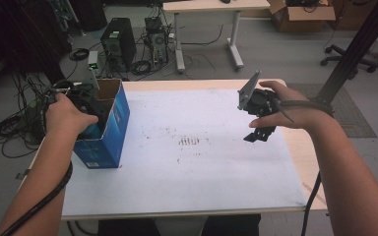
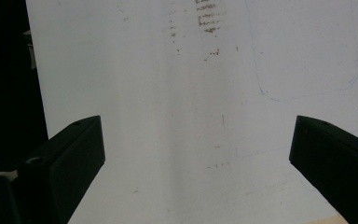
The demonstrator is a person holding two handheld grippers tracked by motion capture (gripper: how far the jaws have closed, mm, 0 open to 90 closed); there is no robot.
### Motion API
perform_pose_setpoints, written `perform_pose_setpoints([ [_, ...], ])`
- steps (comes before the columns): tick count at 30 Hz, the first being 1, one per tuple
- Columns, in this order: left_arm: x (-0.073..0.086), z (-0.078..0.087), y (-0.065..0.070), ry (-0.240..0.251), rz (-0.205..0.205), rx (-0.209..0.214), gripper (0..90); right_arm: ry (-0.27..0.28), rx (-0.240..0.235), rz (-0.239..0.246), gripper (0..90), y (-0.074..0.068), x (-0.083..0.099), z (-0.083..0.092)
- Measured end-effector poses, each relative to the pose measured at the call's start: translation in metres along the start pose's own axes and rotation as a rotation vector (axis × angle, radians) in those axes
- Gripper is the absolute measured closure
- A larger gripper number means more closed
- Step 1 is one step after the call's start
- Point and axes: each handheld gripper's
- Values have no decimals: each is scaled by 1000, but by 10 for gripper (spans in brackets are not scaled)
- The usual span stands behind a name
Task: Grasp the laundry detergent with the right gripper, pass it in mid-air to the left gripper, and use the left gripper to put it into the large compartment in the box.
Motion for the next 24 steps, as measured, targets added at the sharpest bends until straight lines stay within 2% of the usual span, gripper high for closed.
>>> perform_pose_setpoints([
  [16, -3, -6, 0, -6, -3, -9, 376, 5, -8, -10, 34, 0, 3, -2],
  [20, -2, -4, -1, -7, -9, 4, 330, 7, -4, -14, 34, -1, 4, -1],
  [24, -1, -4, 0, -1, -14, -3, 319, 8, -7, -17, 34, -1, 6, -1],
])
Point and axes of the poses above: each handheld gripper's, and its own axes: z roughly backward along the jaws, x roughly out of its underside, y roughly to its right, and after that the axes turned 6 degrees about z, right-handed
